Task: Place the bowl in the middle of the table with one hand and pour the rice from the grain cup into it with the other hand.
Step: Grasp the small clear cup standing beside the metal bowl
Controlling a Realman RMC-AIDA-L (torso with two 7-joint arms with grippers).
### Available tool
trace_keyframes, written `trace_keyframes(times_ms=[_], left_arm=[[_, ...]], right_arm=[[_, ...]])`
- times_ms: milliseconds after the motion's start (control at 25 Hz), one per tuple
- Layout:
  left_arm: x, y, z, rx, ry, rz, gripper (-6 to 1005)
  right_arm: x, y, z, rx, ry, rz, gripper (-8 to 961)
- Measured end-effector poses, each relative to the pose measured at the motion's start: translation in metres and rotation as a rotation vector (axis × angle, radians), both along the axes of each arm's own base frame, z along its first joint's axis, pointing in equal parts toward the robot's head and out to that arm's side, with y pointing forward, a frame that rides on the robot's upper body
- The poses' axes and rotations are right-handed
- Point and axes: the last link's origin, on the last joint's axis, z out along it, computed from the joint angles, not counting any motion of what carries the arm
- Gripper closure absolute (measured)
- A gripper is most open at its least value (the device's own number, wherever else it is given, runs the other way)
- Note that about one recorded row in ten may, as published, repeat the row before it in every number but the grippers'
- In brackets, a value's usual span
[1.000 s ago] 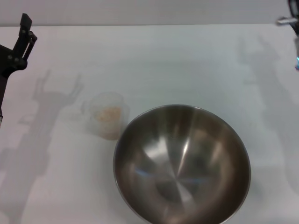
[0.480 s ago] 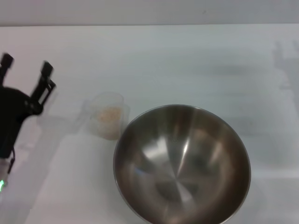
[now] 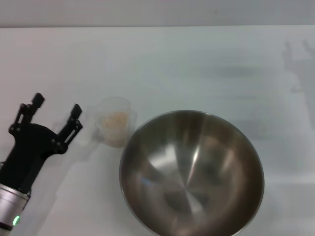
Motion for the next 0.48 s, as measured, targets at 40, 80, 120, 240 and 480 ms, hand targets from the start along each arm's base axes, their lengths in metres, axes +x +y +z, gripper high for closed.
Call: trace_keyframes(times_ms=[40, 80, 120, 240, 480], left_arm=[[0.000, 0.000, -0.002, -0.012, 0.006, 0.002, 270], [0.000, 0.001, -0.004, -0.022, 0.011, 0.004, 271], [-0.002, 0.002, -0.006, -0.036, 0.020, 0.013, 271], [-0.005, 0.003, -0.009, -0.057, 0.035, 0.033, 273], [-0.009, 0.007, -0.015, -0.090, 0.061, 0.069, 276]], right_arm=[[0.000, 0.000, 0.000, -0.002, -0.002, 0.001, 461], [0.000, 0.000, -0.001, -0.004, -0.005, 0.002, 461], [-0.001, 0.000, -0.001, -0.008, -0.009, 0.006, 461], [-0.002, 0.000, -0.003, -0.019, -0.022, 0.017, 461], [-0.001, -0.002, -0.003, -0.022, -0.025, 0.017, 461]])
